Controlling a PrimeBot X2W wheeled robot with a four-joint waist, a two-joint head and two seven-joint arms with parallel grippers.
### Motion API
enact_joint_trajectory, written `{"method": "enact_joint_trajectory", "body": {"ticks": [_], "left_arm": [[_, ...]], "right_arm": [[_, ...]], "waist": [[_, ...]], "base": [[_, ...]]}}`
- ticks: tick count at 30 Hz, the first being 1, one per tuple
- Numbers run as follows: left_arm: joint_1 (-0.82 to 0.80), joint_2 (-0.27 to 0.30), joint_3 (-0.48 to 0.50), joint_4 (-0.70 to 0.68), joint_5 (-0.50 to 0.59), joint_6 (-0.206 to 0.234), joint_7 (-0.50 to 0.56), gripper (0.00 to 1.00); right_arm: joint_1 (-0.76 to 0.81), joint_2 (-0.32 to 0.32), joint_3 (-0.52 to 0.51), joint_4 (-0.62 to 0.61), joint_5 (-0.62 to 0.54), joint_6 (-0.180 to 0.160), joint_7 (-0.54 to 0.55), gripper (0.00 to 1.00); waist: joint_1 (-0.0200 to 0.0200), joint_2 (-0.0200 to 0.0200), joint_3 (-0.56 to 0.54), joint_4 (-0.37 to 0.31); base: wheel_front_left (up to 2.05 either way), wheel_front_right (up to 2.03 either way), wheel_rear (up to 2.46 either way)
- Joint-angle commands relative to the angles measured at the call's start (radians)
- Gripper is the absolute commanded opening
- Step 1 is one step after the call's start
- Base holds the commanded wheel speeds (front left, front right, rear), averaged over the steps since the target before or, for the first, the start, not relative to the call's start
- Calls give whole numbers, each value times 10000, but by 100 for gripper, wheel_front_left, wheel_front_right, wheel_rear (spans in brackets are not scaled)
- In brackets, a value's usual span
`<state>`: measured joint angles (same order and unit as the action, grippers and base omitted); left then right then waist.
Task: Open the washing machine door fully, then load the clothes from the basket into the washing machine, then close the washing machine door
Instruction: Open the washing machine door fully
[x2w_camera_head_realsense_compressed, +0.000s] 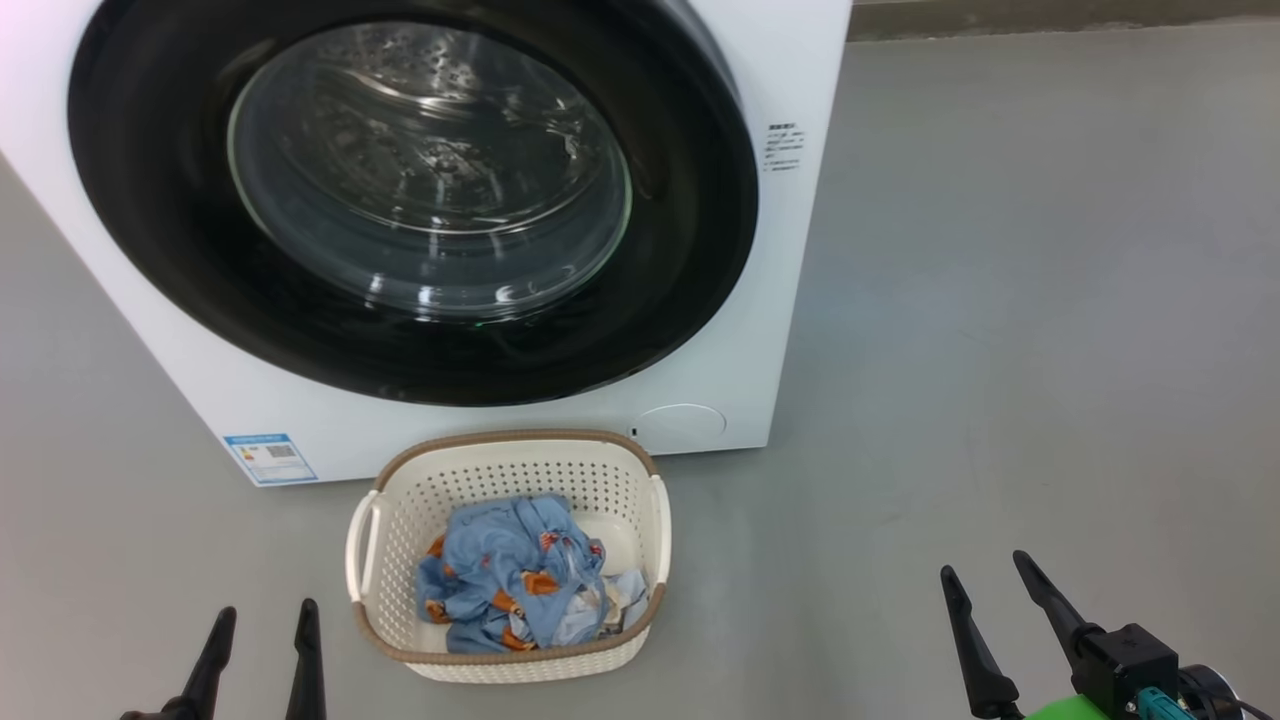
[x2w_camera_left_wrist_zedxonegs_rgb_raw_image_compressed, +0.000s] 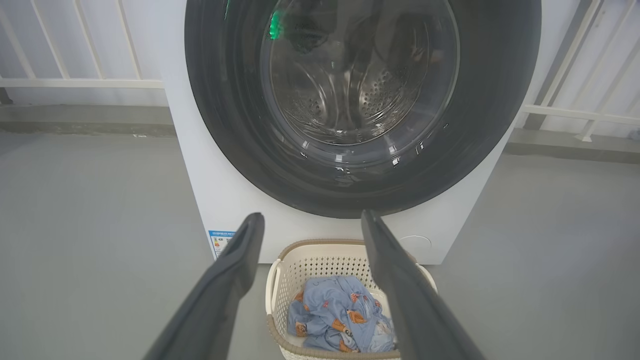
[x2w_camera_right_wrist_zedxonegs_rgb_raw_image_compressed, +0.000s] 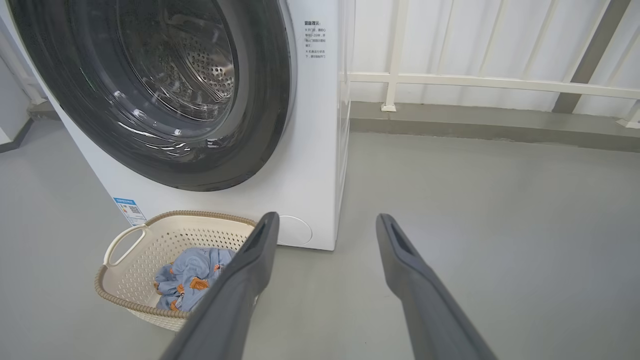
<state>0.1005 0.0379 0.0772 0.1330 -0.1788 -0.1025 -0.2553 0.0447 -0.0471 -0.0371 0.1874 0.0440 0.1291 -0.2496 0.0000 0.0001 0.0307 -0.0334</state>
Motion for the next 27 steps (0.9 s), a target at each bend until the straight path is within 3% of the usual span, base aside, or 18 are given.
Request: {"method": "enact_joint_trajectory", "body": {"ticks": [1, 15, 16, 17, 27], "left_arm": [[-215, 123, 354, -268, -36, 19, -65, 100], [-173, 123, 300, -245, -119, 55, -65, 100], [-180, 123, 296, -241, -125, 64, -65, 100], [-185, 123, 293, -236, -134, 70, -65, 100], [-187, 123, 302, -212, -162, 94, -65, 100]], "right_arm": [[-180, -43, 296, -220, -40, 16, -122, 100], [-153, -37, 351, -362, 47, 16, -122, 100], [-150, -40, 402, -341, 114, 16, -122, 13], [-154, -64, 462, -341, 193, 16, -122, 0], [-180, -141, 503, -403, 671, 16, -122, 0]], "waist": [[0, -1, -9, -9], [0, -1, 6, -36], [0, -1, 9, -33], [0, -1, 13, -29], [0, -1, 103, 23]], "base": [[26, 26, -51], [1, 1, -3], [0, 0, 0], [0, 0, 0], [0, 0, 0]]}}
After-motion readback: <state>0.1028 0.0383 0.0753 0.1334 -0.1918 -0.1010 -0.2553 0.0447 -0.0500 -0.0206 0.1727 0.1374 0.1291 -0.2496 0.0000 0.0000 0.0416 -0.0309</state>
